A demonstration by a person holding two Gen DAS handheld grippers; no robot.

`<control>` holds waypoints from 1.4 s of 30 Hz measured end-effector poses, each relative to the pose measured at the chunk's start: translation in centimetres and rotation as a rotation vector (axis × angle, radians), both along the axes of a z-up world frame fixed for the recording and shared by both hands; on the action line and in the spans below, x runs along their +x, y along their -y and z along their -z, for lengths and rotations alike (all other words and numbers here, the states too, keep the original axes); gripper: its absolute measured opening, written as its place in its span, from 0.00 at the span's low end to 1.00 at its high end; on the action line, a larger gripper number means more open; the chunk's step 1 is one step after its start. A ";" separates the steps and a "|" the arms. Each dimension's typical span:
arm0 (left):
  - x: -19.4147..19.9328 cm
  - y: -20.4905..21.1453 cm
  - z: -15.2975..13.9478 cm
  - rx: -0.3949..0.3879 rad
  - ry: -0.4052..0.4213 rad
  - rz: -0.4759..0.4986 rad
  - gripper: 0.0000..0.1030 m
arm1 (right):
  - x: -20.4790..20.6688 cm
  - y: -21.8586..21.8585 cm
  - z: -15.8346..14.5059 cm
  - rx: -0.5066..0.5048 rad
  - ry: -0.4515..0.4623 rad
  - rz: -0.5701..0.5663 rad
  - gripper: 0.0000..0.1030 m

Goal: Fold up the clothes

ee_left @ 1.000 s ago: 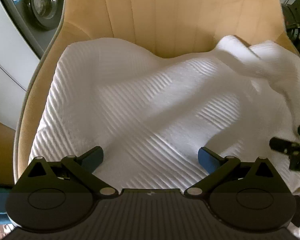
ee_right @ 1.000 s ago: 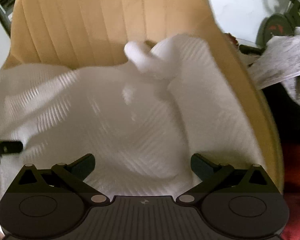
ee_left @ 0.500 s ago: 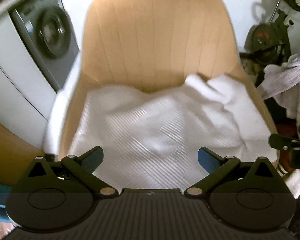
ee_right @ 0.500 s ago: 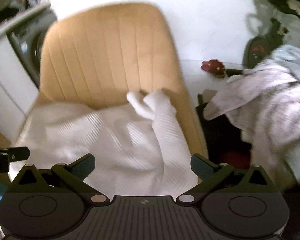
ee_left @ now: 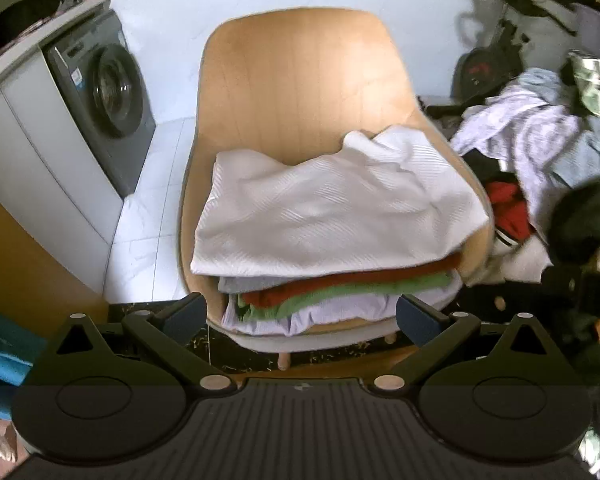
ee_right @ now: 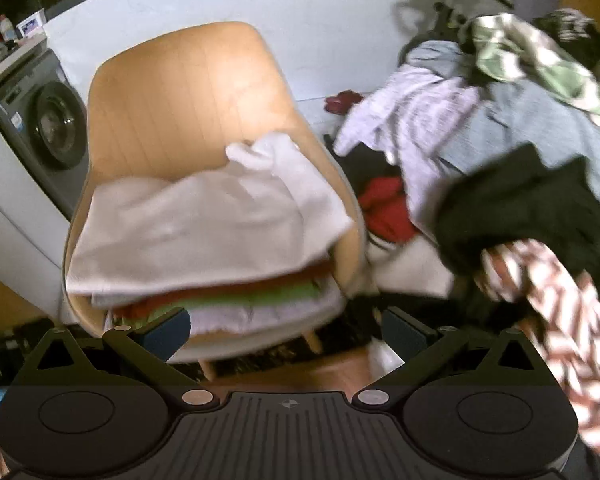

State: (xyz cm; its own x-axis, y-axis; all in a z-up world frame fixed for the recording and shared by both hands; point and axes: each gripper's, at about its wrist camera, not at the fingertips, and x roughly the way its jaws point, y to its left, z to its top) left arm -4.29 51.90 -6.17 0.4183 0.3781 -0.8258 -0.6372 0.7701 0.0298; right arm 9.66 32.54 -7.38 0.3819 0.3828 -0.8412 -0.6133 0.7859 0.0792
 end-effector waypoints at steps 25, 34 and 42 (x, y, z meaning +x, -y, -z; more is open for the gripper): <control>-8.9 10.5 -3.9 -0.020 0.012 -0.106 1.00 | -10.7 9.5 -5.0 -0.004 0.098 -0.190 0.99; -7.7 13.0 -3.9 -0.046 0.011 -0.063 1.00 | -9.3 11.5 -5.6 0.016 0.114 -0.165 0.99; -6.9 13.5 -4.5 -0.037 0.044 -0.050 1.00 | -8.3 11.9 -6.0 0.022 0.122 -0.152 0.99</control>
